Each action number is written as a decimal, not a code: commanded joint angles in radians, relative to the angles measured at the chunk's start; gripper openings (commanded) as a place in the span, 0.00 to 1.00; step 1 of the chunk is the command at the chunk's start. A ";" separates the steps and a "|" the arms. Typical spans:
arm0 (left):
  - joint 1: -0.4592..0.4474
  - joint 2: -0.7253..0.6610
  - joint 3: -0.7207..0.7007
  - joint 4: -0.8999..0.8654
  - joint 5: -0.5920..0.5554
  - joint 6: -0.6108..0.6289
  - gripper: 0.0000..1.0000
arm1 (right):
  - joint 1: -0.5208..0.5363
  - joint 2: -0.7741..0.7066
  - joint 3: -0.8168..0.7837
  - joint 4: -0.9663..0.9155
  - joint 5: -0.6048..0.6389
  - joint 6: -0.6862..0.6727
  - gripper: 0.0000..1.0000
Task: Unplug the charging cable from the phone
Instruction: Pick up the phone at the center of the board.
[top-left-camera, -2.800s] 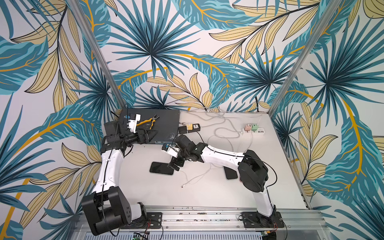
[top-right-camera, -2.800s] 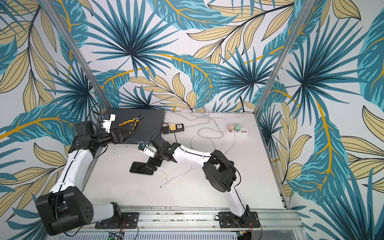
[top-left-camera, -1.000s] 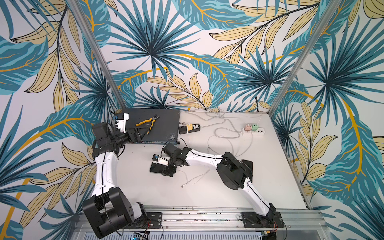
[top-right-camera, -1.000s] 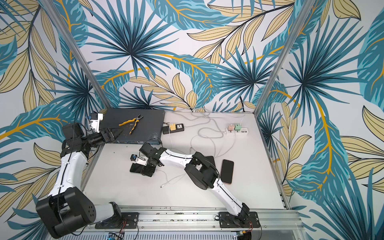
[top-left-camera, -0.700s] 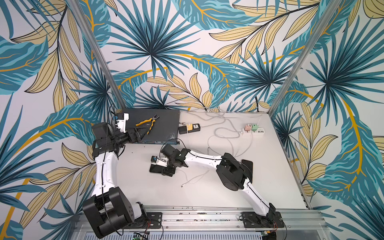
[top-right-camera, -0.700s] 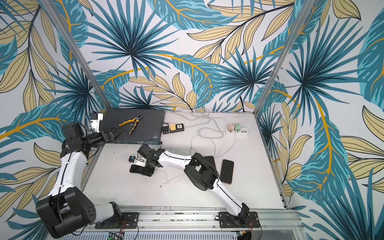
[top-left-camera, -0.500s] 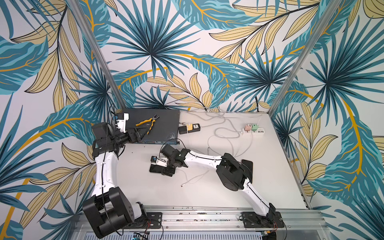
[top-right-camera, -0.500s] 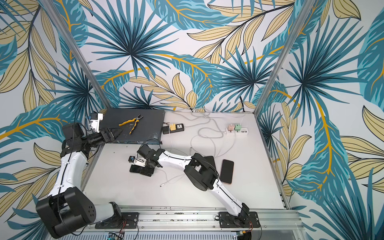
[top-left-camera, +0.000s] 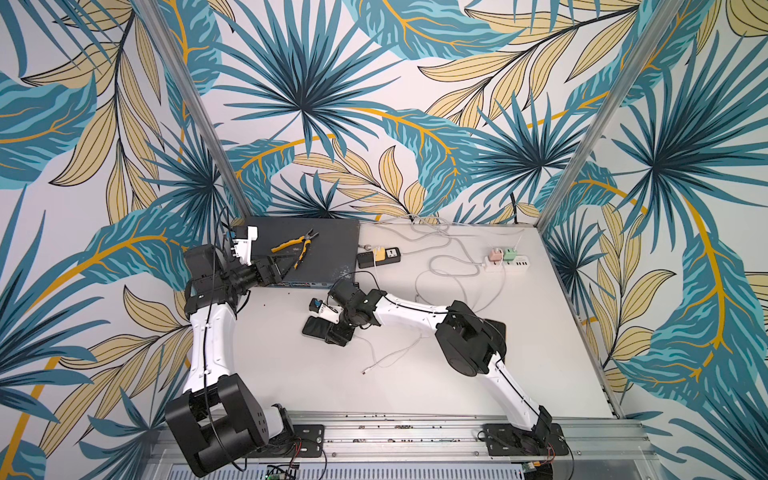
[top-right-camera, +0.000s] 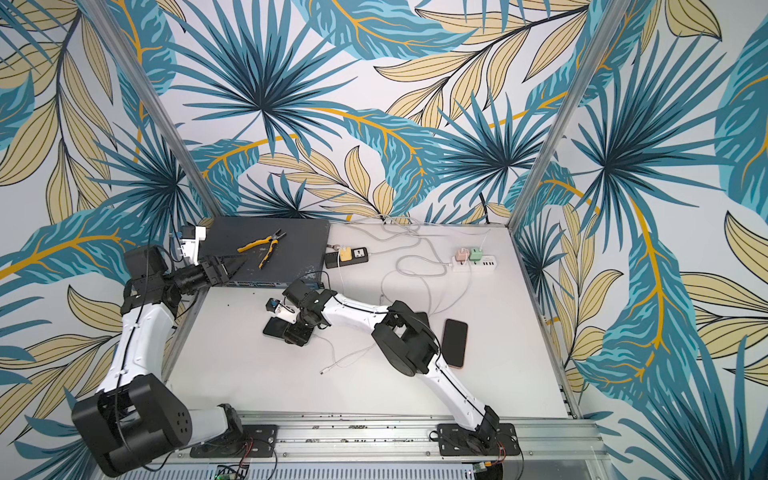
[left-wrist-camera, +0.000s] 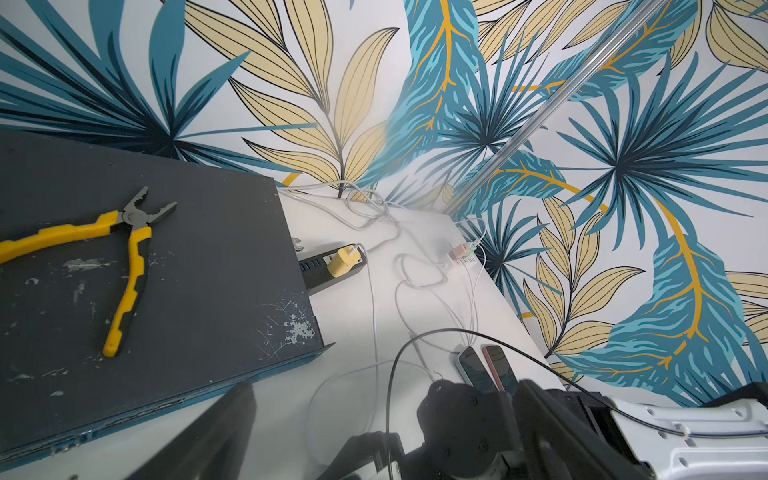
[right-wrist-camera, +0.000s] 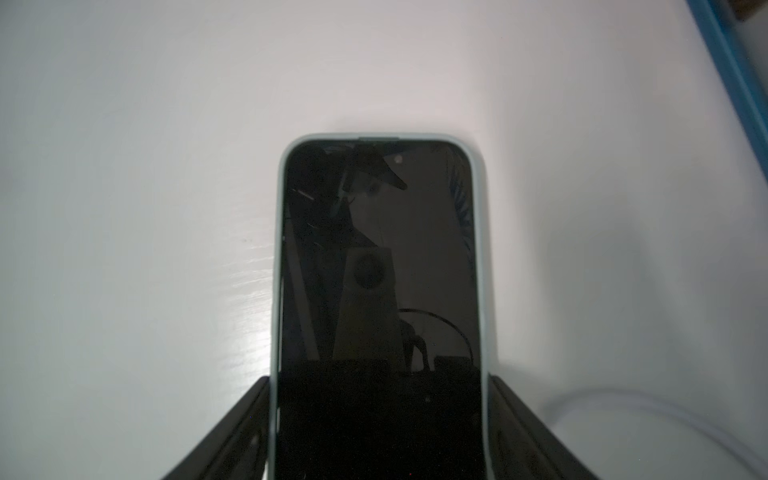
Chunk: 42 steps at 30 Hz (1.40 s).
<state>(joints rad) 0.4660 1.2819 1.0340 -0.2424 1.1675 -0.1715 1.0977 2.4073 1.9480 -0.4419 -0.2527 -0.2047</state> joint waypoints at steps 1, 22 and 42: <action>0.010 -0.015 -0.009 0.011 0.006 0.016 1.00 | -0.028 -0.094 0.012 0.070 -0.108 0.125 0.46; -0.087 -0.003 -0.020 -0.018 0.006 0.080 1.00 | -0.199 -0.409 -0.546 0.957 -0.399 0.858 0.44; -0.190 0.014 -0.071 0.090 0.177 -0.014 1.00 | -0.204 -0.448 -0.737 1.513 -0.451 1.103 0.44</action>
<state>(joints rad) 0.2913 1.2858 0.9798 -0.2264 1.3174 -0.1310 0.8814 1.9938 1.2133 0.9413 -0.6785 0.8806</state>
